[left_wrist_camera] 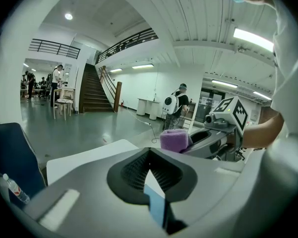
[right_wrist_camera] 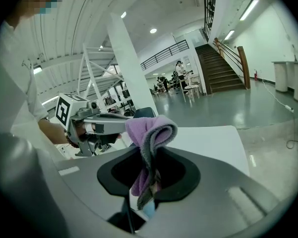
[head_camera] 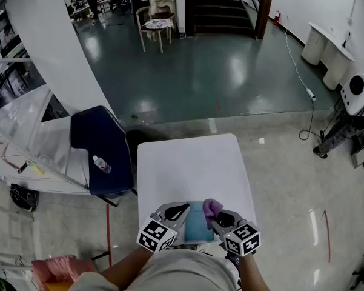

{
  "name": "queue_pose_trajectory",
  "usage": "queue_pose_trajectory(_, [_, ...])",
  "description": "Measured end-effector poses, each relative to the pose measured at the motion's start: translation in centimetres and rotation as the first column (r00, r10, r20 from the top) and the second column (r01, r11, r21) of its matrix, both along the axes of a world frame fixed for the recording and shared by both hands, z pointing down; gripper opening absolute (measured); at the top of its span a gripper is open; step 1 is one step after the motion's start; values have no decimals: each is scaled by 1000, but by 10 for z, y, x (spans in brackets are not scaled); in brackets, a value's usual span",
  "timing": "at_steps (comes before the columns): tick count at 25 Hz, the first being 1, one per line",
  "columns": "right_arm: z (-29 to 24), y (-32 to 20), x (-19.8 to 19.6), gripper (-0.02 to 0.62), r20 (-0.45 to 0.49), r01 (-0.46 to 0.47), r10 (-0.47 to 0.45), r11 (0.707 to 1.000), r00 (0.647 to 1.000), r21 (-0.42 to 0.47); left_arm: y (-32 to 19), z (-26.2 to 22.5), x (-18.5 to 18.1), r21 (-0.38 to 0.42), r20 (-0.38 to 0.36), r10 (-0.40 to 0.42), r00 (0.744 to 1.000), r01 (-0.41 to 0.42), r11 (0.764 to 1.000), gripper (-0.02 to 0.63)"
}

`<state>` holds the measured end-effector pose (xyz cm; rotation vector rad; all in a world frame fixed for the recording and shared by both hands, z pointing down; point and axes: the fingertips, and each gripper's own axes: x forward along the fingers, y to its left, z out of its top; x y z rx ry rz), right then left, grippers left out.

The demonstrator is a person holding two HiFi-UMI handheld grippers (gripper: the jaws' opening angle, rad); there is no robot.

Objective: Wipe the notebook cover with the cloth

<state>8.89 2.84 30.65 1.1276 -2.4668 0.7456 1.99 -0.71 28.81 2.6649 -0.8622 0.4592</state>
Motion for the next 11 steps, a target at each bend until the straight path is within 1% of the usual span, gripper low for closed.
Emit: queue_pose_trajectory(11, [-1,9,-10,101,8,37,-37,999,999,-3,11,4,-4,-11,-1,-8,1000,8,1000,-2])
